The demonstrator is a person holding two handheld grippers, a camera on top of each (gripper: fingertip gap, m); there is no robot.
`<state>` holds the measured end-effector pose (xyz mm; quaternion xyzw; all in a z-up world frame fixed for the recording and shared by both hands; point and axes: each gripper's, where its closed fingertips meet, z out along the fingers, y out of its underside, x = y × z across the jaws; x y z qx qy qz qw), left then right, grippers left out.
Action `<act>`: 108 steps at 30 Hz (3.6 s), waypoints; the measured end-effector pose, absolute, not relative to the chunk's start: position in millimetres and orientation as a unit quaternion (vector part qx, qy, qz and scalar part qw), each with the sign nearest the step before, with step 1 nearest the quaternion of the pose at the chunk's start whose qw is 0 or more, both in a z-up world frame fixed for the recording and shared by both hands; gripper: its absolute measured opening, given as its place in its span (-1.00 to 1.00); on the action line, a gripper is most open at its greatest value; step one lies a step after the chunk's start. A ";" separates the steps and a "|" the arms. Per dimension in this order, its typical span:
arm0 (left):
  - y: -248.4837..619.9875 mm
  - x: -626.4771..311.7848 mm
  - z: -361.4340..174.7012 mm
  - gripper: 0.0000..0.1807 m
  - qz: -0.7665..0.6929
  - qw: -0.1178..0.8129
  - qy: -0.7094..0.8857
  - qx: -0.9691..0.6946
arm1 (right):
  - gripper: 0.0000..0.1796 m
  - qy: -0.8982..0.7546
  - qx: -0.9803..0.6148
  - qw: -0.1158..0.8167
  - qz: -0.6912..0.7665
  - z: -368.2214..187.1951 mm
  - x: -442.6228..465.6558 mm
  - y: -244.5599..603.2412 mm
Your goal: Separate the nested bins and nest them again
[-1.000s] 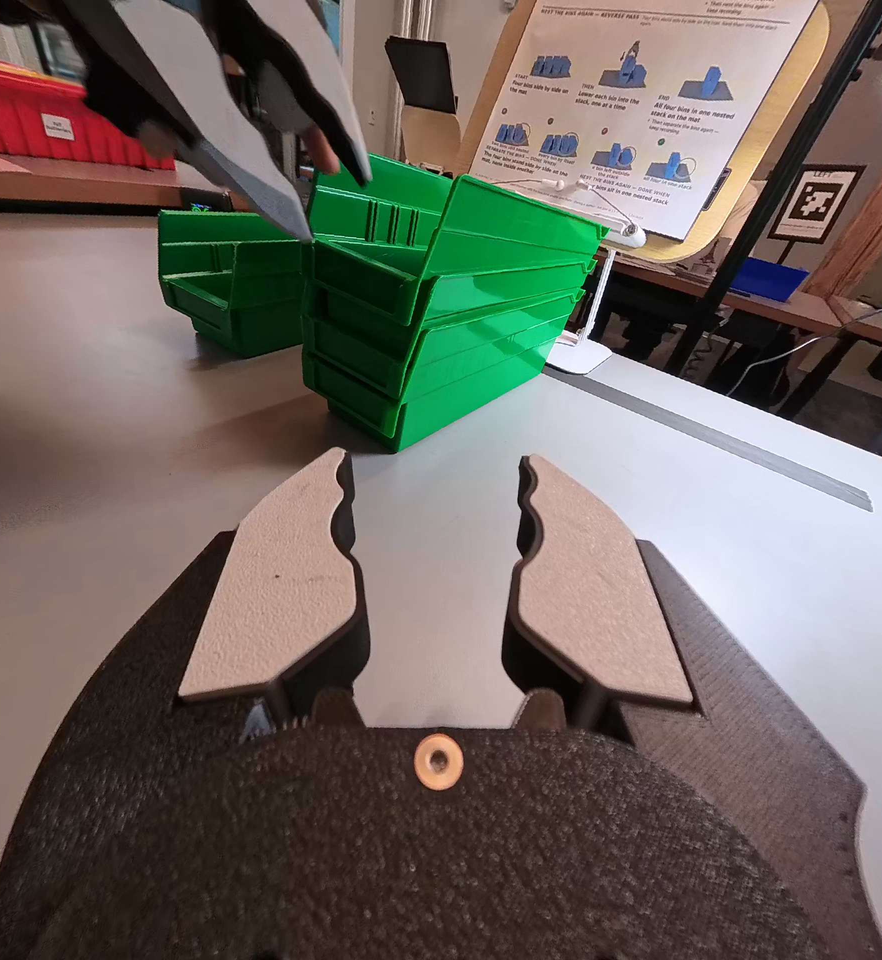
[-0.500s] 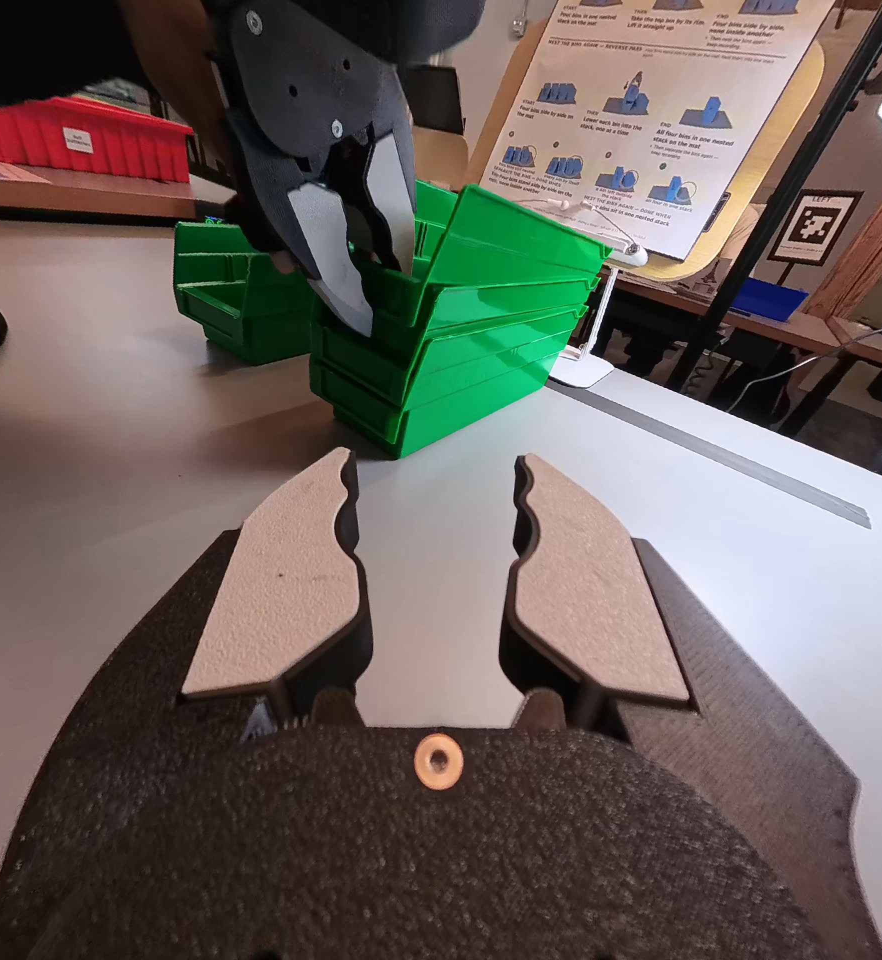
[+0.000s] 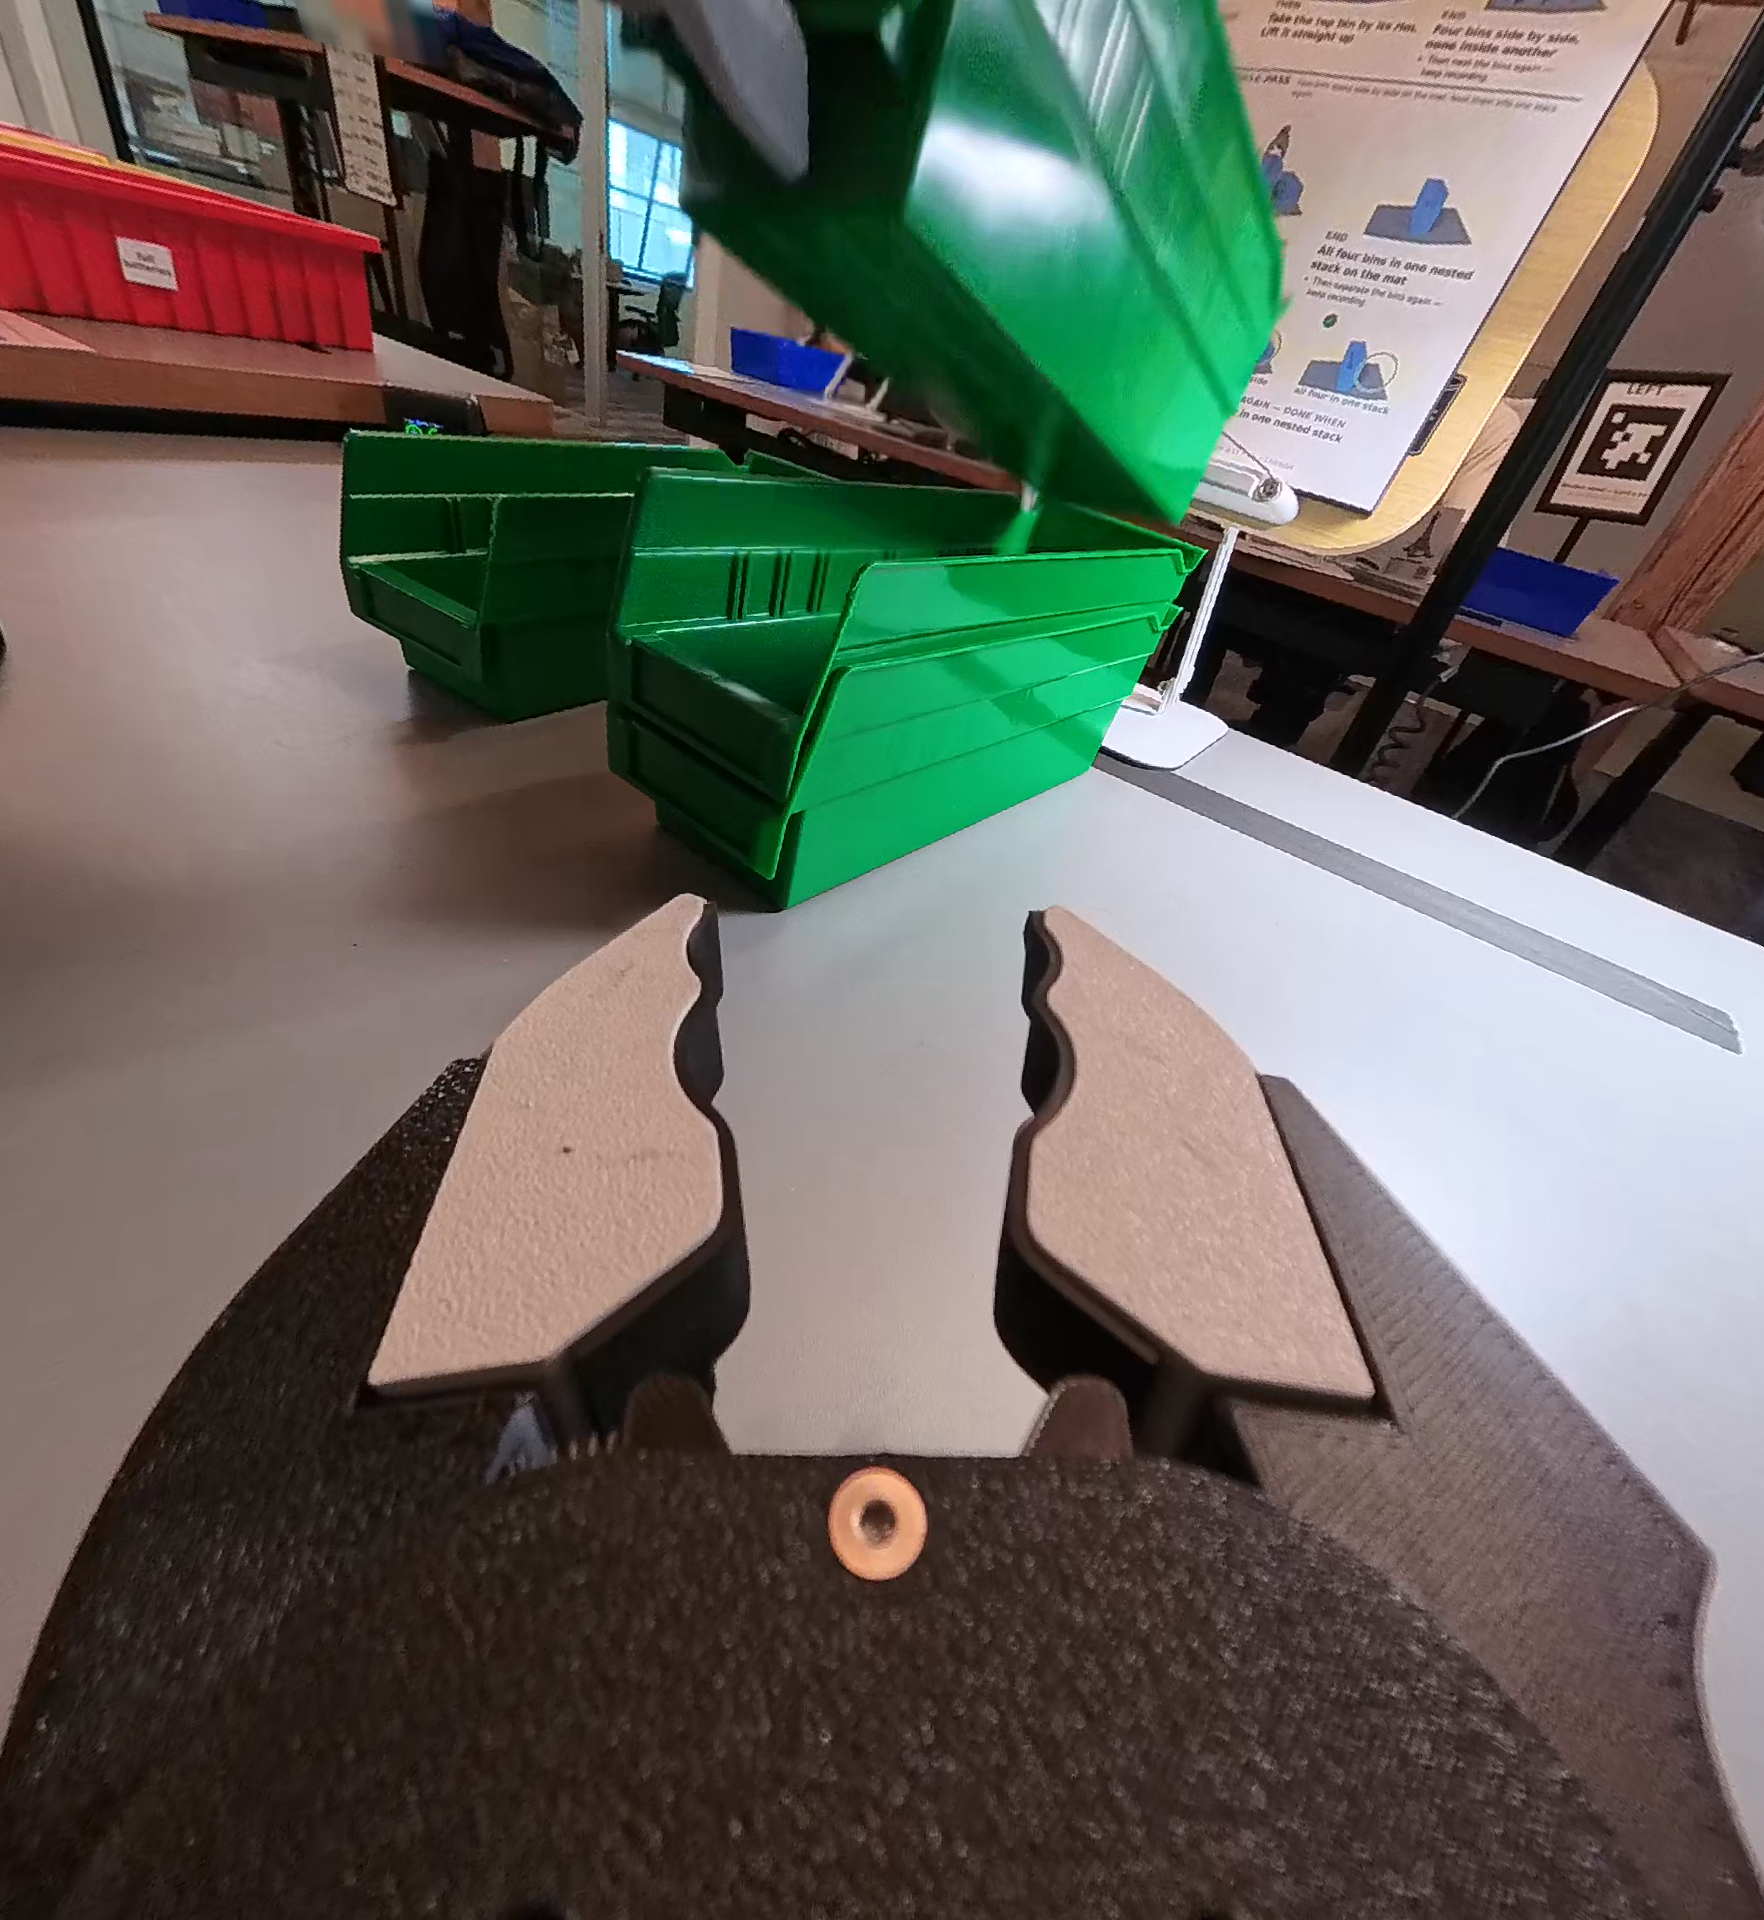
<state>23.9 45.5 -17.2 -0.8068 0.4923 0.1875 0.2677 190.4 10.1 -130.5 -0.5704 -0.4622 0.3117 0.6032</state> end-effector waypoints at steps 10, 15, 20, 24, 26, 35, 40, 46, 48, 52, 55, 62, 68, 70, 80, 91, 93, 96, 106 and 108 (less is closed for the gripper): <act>26.9 -37.7 2.6 -0.66 0.267 0.271 0.450 -0.808 | -0.40 -0.465 -0.573 0.602 0.306 -132.2 189.5 10.6; 12.5 -59.1 -69.9 -0.66 0.256 0.234 0.455 -0.820 | -0.40 -0.468 -0.575 0.600 0.301 -134.0 188.6 11.0; 4.6 -61.0 -120.1 -0.66 0.248 0.218 0.474 -0.816 | -0.40 -0.466 -0.579 0.597 0.301 -135.2 188.4 12.4; 3.4 -53.0 -141.2 -0.65 0.229 0.219 0.478 -0.819 | -0.41 -0.466 -0.579 0.598 0.300 -134.9 188.8 12.5; 3.2 -49.4 -149.7 -0.66 0.224 0.220 0.483 -0.817 | -0.41 -0.465 -0.578 0.600 0.300 -134.3 189.1 12.4; 16.8 -40.1 -173.4 -0.66 0.252 0.228 0.492 -0.802 | -0.42 -0.461 -0.578 0.602 0.300 -133.5 190.0 12.9; 14.3 -43.7 -188.4 -0.65 0.277 0.213 0.486 -0.801 | -0.43 -0.460 -0.579 0.602 0.301 -133.5 190.2 13.2; 5.7 -46.8 -214.2 -0.67 0.291 0.187 0.475 -0.809 | -0.43 -0.463 -0.579 0.602 0.298 -134.1 189.7 12.9; 2.8 -47.0 -221.3 -0.67 0.295 0.177 0.472 -0.812 | -0.43 -0.462 -0.578 0.603 0.297 -134.0 189.8 13.0; -2.8 -40.9 -223.3 -0.67 0.291 0.173 0.465 -0.818 | -0.44 -0.462 -0.580 0.602 0.297 -134.3 189.7 13.5; -5.3 -37.9 -223.3 -0.67 0.293 0.168 0.461 -0.821 | -0.44 -0.463 -0.580 0.602 0.295 -134.6 189.3 13.2; 6.4 -37.1 -224.2 -0.67 0.281 0.174 0.445 -0.832 | -0.45 -0.465 -0.578 0.604 0.292 -134.6 189.1 12.5; 11.4 -41.0 -224.0 -0.67 0.276 0.193 0.453 -0.825 | -0.44 -0.468 -0.579 0.599 0.294 -135.6 187.7 12.5; 12.0 -42.1 -223.6 -0.66 0.275 0.205 0.457 -0.821 | -0.43 -0.475 -0.582 0.592 0.291 -138.5 185.6 12.4; -18.4 -2.8 -166.6 -0.49 0.162 0.411 0.414 -0.796 | -0.40 -0.535 -0.560 0.572 0.269 -140.4 163.0 2.4; -116.9 -42.8 -120.9 -0.39 -0.009 0.599 0.205 -0.774 | -0.39 -0.757 -0.438 0.472 0.113 -138.3 66.2 8.7; -128.4 -53.3 -124.8 -0.39 0.000 0.610 0.187 -0.770 | -0.40 -0.781 -0.427 0.449 0.080 -139.7 51.0 18.4; -135.0 -68.9 -135.1 -0.41 0.023 0.622 0.168 -0.765 | -0.45 -0.814 -0.425 0.396 0.008 -151.9 35.1 33.3; -136.2 -60.3 -150.2 -0.43 0.019 0.612 0.195 -0.766 | -0.70 -0.843 -0.473 0.253 -0.036 -180.9 27.9 50.0; -135.3 -58.3 -152.9 -0.44 0.022 0.606 0.202 -0.769 | -0.71 -0.846 -0.477 0.239 -0.010 -170.2 28.9 43.7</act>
